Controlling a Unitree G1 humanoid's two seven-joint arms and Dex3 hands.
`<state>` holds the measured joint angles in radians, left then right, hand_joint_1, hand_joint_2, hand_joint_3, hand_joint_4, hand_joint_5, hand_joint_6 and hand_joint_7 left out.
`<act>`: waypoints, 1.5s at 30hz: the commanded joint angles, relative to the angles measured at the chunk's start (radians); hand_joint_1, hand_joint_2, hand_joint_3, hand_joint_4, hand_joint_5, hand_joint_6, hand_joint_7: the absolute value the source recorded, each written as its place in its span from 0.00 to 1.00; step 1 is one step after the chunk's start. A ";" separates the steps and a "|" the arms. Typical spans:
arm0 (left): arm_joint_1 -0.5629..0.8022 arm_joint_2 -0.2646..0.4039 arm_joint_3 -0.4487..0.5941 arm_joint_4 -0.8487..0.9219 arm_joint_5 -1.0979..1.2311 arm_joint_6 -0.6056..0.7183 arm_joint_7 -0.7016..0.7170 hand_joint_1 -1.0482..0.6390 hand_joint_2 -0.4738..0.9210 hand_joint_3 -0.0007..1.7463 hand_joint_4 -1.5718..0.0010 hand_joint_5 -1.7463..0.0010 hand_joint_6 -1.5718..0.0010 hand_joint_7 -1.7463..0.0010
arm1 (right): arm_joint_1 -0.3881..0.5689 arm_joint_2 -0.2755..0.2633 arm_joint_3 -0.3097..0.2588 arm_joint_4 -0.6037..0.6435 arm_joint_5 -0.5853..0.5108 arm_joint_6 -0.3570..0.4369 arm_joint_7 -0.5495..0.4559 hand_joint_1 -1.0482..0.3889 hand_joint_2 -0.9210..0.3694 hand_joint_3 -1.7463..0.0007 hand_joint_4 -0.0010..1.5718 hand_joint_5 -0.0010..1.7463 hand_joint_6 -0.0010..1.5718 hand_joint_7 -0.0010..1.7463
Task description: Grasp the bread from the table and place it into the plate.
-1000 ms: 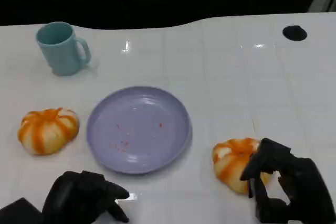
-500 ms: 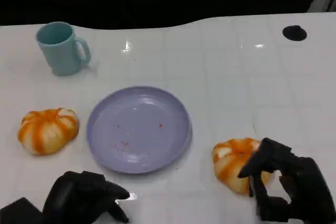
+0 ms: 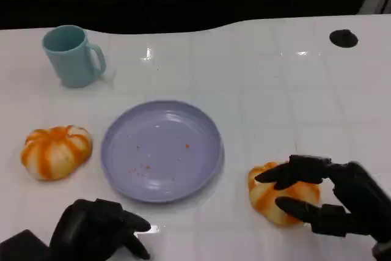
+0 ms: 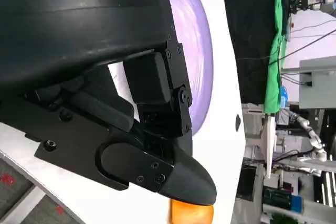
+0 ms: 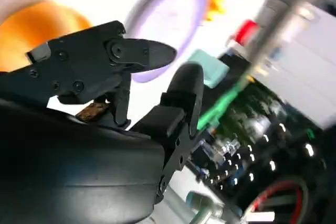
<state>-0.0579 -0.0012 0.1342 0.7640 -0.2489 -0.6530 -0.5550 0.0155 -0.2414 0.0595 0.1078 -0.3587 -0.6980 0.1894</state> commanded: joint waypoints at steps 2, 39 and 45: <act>-0.007 0.015 0.000 -0.001 0.010 -0.006 0.007 0.00 0.99 0.00 0.07 0.58 0.00 0.87 | 0.028 -0.101 -0.007 -0.180 -0.113 0.116 0.031 0.31 0.00 0.92 0.20 0.23 0.27 0.07; 0.000 0.008 -0.011 -0.016 0.029 -0.018 0.030 0.00 1.00 0.00 0.09 0.55 0.00 0.87 | -0.193 -0.217 0.288 -0.086 -0.520 0.487 0.082 0.29 0.00 1.00 0.04 0.10 0.14 0.00; 0.002 0.005 -0.010 -0.019 0.022 -0.013 0.025 0.00 1.00 0.00 0.09 0.55 0.00 0.87 | -0.239 -0.201 0.333 -0.017 -0.521 0.533 0.103 0.32 0.02 1.00 0.04 0.10 0.14 0.00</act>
<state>-0.0588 -0.0056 0.1198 0.7514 -0.2192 -0.6654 -0.5340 -0.2000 -0.4415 0.3786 0.0633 -0.8849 -0.1787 0.2823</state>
